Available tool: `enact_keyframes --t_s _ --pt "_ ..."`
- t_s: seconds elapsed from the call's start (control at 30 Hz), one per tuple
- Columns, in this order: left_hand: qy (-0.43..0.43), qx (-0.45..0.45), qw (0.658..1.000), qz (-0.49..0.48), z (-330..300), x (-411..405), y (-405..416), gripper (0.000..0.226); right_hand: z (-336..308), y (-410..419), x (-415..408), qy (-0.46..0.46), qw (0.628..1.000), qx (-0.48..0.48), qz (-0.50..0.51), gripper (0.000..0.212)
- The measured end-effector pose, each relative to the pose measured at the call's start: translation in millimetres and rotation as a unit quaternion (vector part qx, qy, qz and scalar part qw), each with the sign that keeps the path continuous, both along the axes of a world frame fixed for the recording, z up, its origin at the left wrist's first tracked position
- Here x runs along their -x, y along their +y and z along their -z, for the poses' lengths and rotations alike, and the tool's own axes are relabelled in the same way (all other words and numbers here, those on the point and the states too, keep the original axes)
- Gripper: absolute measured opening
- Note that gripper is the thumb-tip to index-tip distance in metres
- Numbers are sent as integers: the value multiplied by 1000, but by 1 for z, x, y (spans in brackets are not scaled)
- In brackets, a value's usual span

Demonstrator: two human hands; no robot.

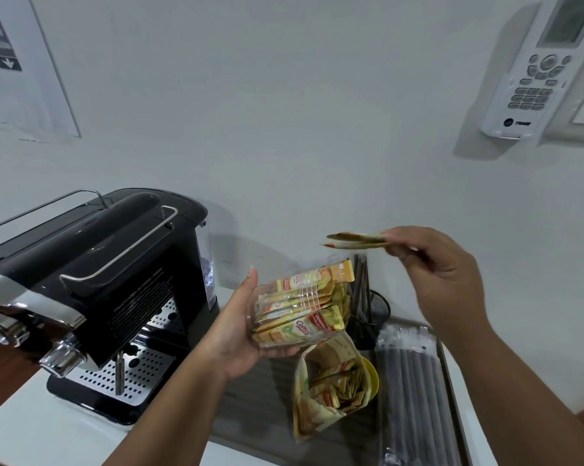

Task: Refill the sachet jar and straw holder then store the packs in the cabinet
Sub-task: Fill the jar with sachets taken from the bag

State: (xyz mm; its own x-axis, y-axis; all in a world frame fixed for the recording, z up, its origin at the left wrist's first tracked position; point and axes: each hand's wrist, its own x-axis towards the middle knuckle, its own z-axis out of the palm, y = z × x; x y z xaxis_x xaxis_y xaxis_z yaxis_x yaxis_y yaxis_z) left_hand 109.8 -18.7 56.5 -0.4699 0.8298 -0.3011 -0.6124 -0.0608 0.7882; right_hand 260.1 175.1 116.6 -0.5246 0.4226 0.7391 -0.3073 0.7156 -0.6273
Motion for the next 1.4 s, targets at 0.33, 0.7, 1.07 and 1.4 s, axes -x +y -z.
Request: enact_keyframes --t_s 0.33,0.7,1.07,1.4 --pt "16 8 1000 3 -5 4 -3 76 -19 -7 -15 -20 993 21 -114 10" --pt "29 13 1000 5 -7 1 -1 74 -12 -10 -3 -138 973 -146 -118 37" --pt "-17 -3 999 -47 6 8 -6 68 -20 2 -17 -4 999 33 -38 26" --pt "-55 -12 991 -124 28 7 -12 65 80 -3 -8 -370 925 -84 -1 44"
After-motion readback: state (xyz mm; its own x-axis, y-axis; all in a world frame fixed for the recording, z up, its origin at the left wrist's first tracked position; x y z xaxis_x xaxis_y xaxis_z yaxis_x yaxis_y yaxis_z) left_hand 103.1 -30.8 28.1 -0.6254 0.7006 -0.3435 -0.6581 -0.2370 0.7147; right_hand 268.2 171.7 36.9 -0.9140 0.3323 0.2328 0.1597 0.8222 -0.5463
